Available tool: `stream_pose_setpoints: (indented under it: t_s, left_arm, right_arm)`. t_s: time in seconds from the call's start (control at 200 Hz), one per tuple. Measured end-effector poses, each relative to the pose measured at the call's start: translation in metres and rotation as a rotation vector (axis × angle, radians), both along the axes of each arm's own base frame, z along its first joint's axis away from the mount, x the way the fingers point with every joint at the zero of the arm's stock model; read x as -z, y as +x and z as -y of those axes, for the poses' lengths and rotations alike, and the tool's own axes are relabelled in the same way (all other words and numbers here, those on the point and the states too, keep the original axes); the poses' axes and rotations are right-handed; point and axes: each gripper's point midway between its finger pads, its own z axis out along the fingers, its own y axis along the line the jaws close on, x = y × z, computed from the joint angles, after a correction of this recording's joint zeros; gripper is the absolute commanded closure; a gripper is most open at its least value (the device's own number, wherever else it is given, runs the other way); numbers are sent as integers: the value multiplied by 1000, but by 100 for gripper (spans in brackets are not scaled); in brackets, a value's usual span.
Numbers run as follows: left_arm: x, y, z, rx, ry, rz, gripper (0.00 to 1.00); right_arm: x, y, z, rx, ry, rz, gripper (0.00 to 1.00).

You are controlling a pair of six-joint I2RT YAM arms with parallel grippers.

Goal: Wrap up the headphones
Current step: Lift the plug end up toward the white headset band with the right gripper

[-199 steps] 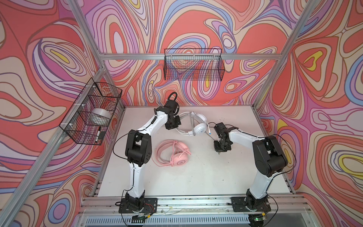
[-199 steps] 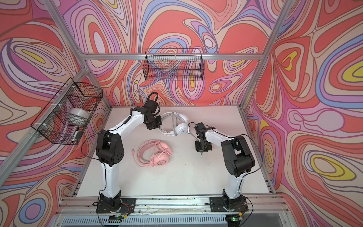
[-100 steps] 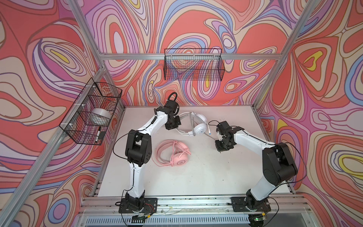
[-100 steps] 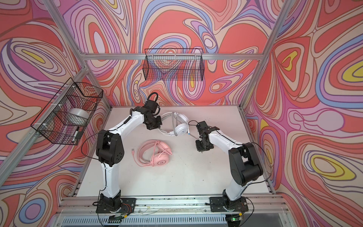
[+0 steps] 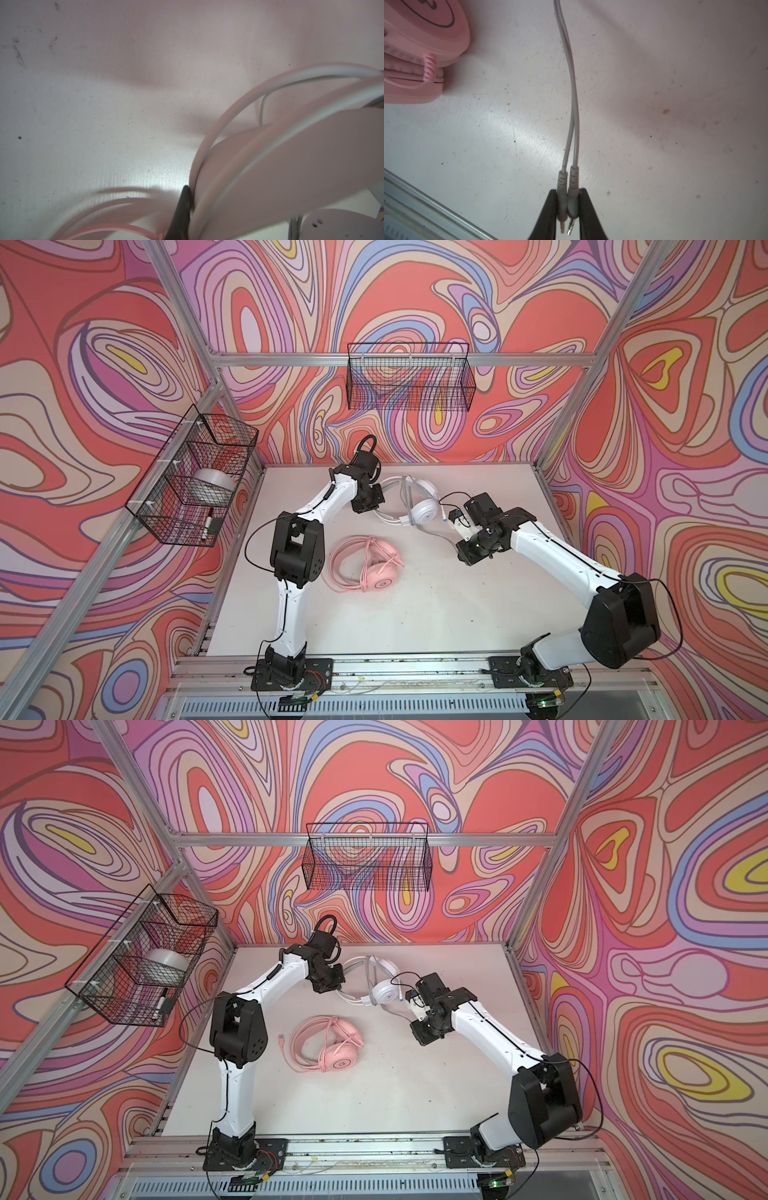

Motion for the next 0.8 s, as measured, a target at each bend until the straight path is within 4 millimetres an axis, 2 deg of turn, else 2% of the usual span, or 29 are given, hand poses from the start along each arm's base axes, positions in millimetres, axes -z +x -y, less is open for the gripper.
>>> stream_pose_setpoints:
  t_s: [0.165, 0.361, 0.551, 0.801]
  left_arm:
    - [-1, 5, 5, 6, 2, 8, 100]
    - [-2, 5, 10, 13, 25, 15, 100]
    - [7, 2, 10, 21, 58, -4, 100]
    - [16, -2, 4, 26, 108, -23, 100]
  right_arm:
    - [-18, -8, -8, -84, 33, 20, 100]
    - [-44, -8, -16, -138, 85, 90, 100]
    - [-74, -3, -22, -179, 127, 174, 100]
    - [-94, 1, -31, -231, 164, 225, 100]
